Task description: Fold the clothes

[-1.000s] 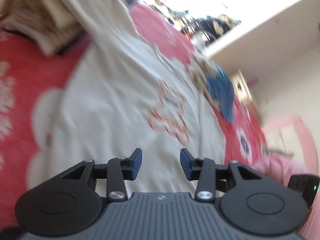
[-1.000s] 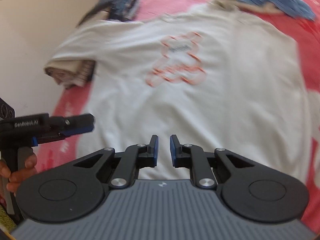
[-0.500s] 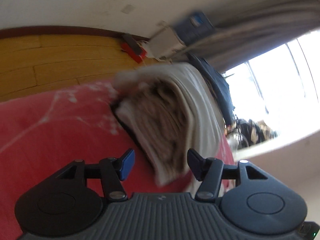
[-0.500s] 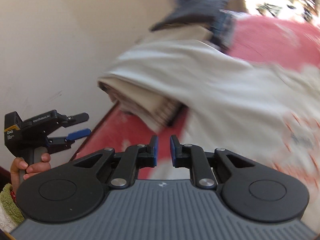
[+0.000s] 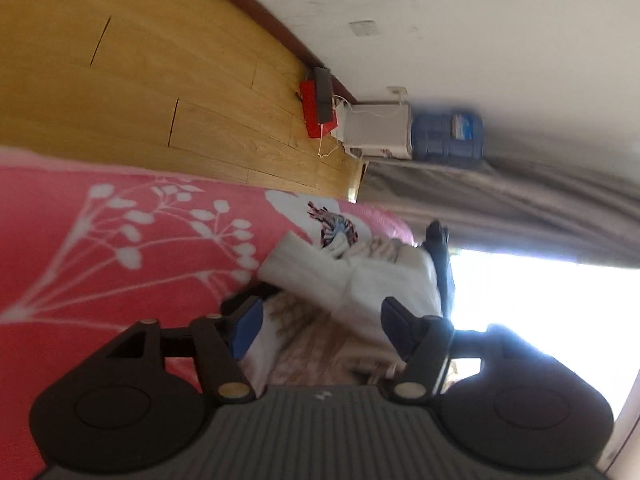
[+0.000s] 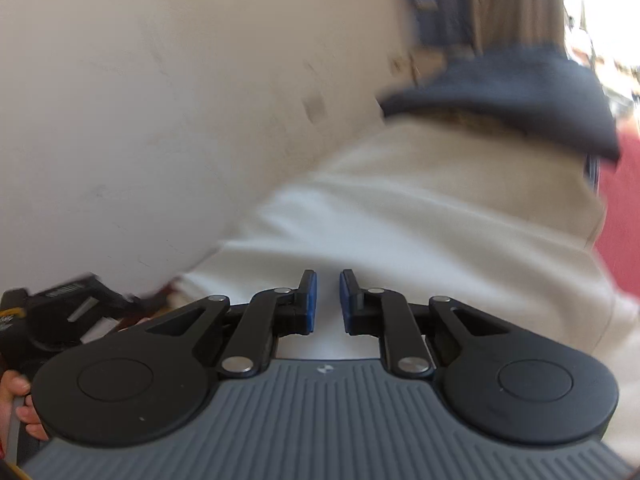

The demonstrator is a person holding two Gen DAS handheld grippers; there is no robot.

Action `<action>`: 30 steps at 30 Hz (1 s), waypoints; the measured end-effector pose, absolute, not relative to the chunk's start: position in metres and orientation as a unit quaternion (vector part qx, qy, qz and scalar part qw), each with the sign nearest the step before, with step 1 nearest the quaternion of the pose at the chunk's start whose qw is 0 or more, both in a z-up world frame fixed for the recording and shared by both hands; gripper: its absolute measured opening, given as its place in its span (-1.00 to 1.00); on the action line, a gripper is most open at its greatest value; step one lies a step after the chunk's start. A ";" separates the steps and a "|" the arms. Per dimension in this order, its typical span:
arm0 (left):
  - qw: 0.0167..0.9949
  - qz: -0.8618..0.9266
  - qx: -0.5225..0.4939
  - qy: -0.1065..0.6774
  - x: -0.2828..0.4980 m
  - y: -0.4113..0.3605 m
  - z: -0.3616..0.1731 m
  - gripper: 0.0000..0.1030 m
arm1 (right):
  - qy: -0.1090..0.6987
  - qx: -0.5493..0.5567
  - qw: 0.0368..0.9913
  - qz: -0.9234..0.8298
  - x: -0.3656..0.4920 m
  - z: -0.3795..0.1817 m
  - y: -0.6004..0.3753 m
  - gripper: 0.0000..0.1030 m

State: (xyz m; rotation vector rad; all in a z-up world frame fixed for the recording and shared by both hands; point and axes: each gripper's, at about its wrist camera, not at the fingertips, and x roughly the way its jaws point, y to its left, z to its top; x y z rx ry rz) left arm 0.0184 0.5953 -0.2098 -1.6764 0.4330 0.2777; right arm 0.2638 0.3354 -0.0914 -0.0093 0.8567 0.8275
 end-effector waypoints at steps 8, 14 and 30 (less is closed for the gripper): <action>0.584 0.121 -0.782 0.182 0.054 0.605 -0.245 0.29 | 0.383 -0.027 0.833 0.399 0.256 -0.095 0.331 -0.80; 0.599 0.119 -0.768 0.193 0.074 0.607 -0.243 -0.37 | 0.378 -0.030 0.837 0.394 0.252 -0.096 0.332 -0.80; 0.868 0.005 -0.469 0.161 0.083 0.513 0.004 -0.88 | 0.433 0.147 0.808 0.372 0.273 -0.079 0.277 -0.74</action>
